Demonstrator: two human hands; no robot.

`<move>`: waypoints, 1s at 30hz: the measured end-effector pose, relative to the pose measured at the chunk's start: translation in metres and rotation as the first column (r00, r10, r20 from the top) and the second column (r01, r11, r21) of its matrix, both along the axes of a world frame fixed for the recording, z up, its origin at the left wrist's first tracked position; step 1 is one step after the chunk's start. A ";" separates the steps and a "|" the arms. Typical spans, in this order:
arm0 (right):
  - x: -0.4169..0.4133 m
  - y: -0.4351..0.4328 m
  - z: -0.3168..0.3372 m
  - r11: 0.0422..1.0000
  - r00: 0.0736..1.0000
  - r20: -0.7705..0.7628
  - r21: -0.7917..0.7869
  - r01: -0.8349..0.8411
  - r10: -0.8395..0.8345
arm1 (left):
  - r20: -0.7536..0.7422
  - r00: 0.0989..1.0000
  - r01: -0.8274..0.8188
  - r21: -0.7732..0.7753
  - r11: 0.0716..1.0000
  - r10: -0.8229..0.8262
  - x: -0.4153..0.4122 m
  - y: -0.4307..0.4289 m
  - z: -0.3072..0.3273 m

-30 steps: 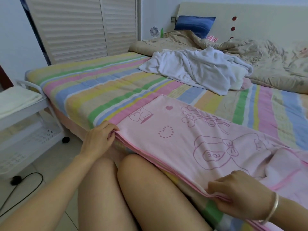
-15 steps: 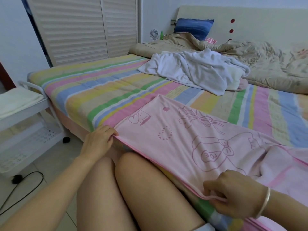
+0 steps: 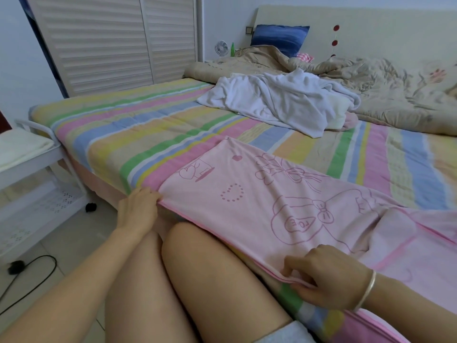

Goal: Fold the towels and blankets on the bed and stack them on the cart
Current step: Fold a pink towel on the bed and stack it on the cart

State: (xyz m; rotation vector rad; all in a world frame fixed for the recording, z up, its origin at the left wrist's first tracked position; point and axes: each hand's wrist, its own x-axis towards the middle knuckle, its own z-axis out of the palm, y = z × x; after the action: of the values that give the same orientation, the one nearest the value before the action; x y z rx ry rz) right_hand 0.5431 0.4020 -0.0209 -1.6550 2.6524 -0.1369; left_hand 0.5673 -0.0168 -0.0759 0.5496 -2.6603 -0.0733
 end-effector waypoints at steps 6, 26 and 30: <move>-0.012 0.010 0.018 0.965 0.972 0.124 -0.148 0.217 -0.200 | -0.149 0.980 0.148 0.116 0.982 -0.130 -0.026 0.050 0.052; -0.110 0.200 -0.003 0.724 0.729 -0.097 -0.266 0.637 -0.677 | -0.063 0.625 0.744 0.350 0.569 -0.778 -0.023 0.393 0.044; -0.122 0.194 0.000 0.952 0.886 -0.348 -0.091 0.292 -0.306 | 0.006 0.695 0.675 0.339 0.655 -0.719 -0.024 0.399 0.042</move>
State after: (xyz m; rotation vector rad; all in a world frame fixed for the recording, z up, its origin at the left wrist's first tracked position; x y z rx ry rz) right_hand 0.4208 0.5957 -0.0209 -1.3768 3.1848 0.1317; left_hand 0.5429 0.3822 -0.0344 -0.4588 -2.8509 -0.7208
